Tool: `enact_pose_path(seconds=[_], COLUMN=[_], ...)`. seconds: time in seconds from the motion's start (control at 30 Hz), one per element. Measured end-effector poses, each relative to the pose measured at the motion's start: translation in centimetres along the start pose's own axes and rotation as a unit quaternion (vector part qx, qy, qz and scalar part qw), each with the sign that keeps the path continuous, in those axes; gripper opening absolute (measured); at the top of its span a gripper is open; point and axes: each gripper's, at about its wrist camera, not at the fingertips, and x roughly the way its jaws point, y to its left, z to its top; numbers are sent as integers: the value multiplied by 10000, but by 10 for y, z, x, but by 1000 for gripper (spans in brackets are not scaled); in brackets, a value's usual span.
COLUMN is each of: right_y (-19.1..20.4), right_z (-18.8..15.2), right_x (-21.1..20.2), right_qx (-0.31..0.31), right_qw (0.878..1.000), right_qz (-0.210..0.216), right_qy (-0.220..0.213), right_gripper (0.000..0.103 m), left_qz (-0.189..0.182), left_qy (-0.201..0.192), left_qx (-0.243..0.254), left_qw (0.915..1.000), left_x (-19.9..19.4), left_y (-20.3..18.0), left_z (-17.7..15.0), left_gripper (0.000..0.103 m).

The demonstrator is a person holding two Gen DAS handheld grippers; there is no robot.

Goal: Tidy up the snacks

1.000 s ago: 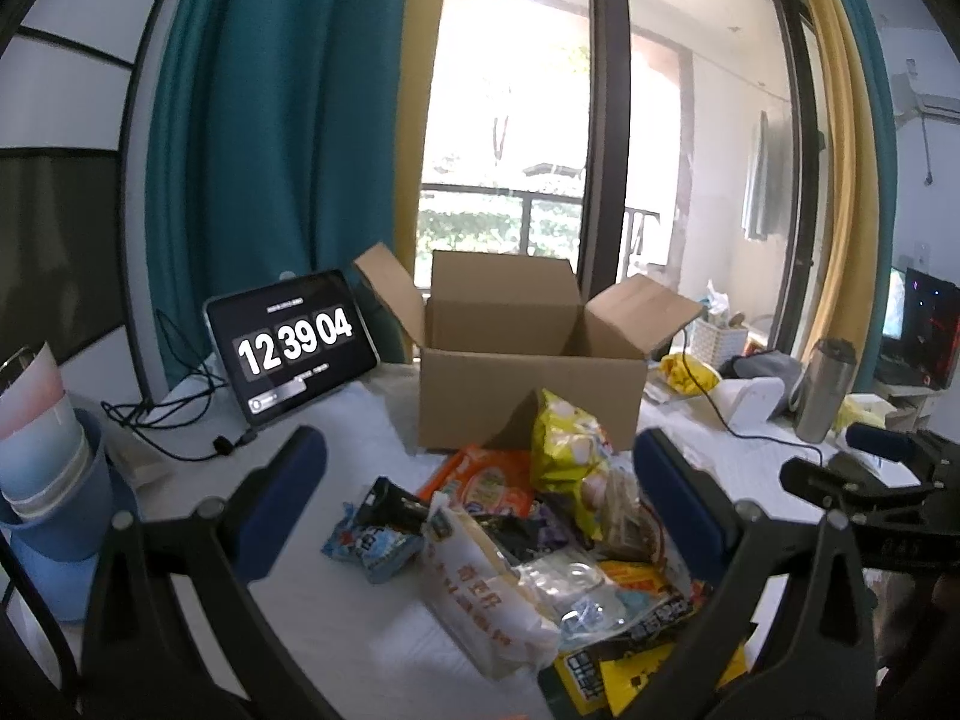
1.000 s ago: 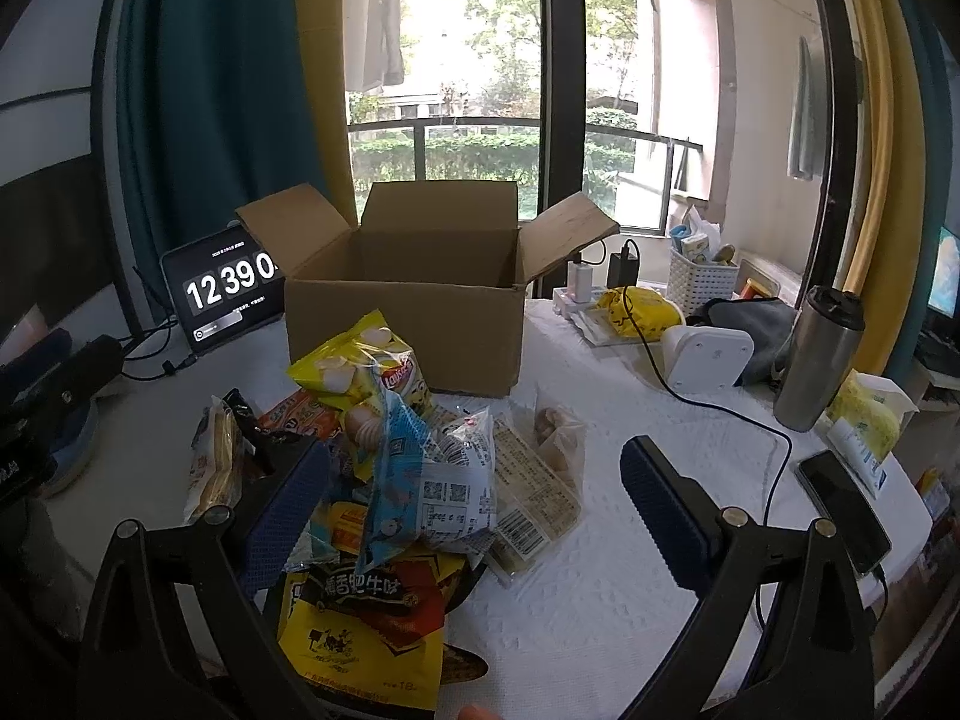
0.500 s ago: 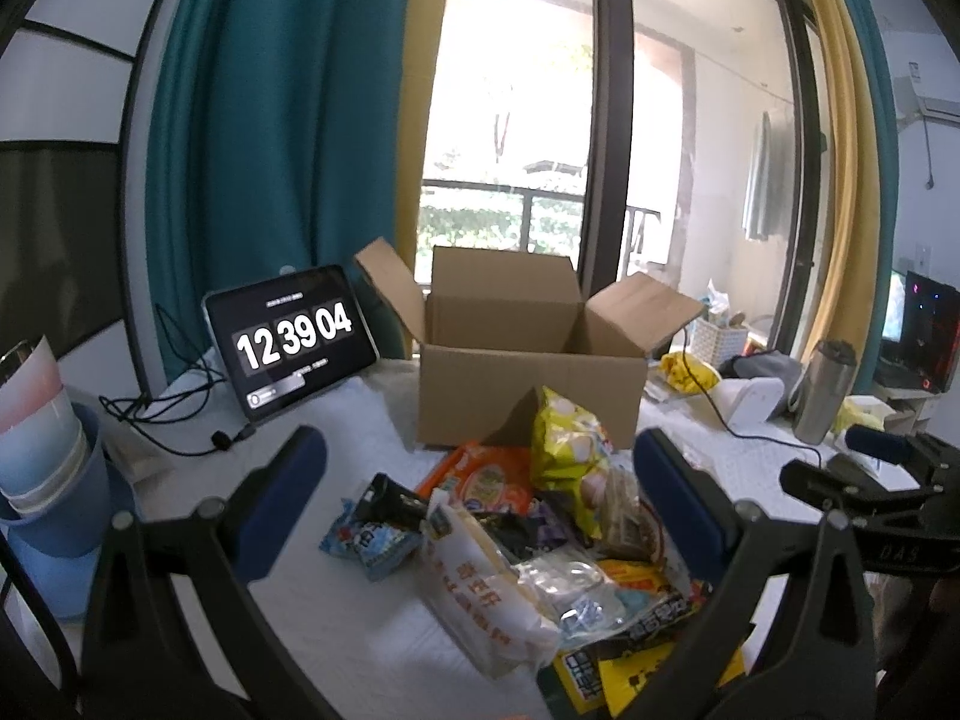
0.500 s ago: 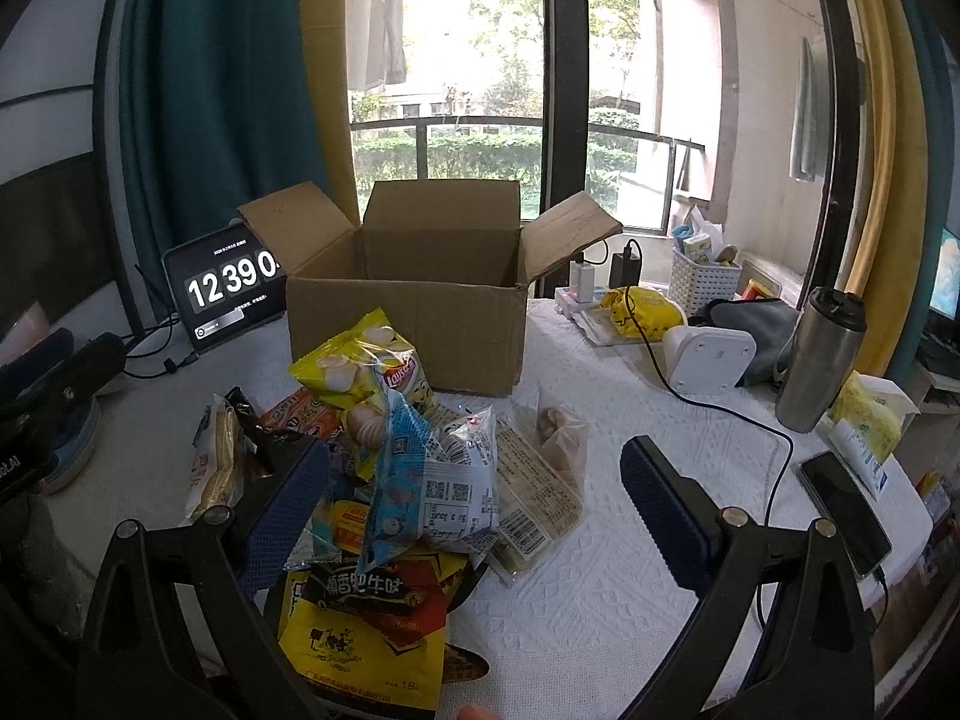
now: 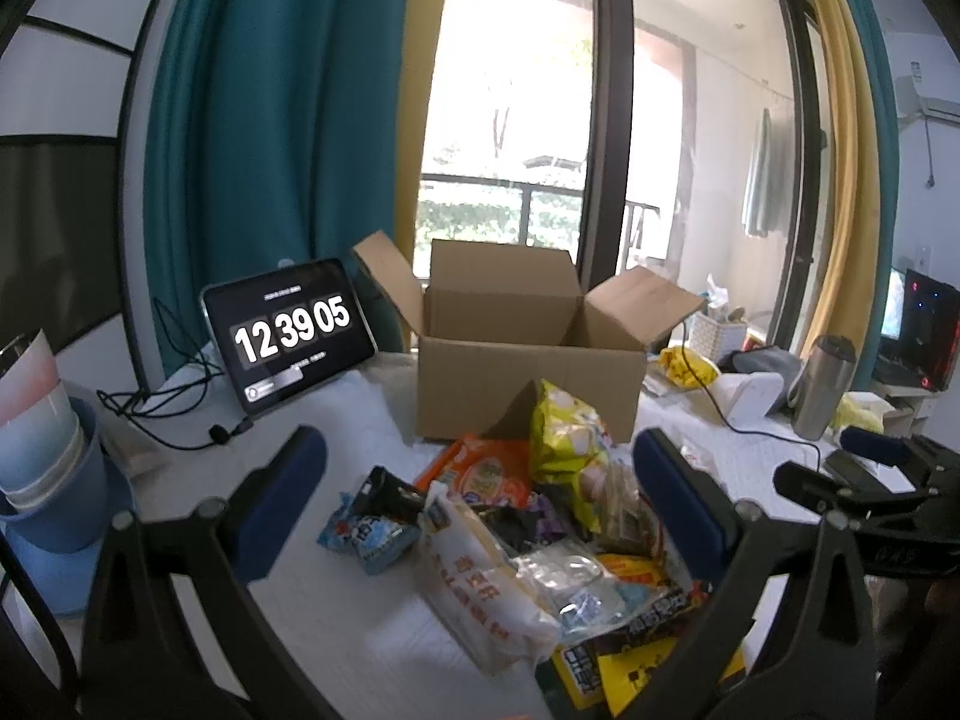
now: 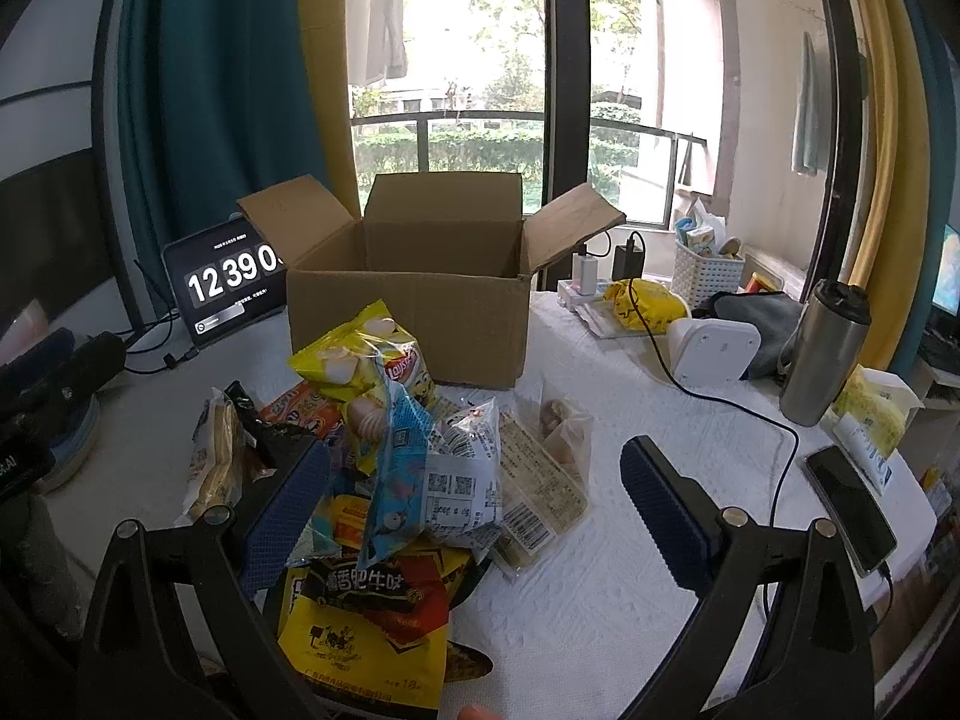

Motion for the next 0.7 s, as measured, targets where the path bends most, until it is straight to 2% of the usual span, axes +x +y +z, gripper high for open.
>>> enact_pose_path(seconds=[0.7], right_y=[2], right_z=[-1], right_x=[2], right_qx=[-32], right_qw=[10000], right_qz=[-9], right_qy=[33], right_gripper=[99], left_qz=[-34], left_qy=[68], left_qx=[-54], left_qw=[10000], left_x=[2], left_y=[5], left_z=[-3], left_gripper=[103])
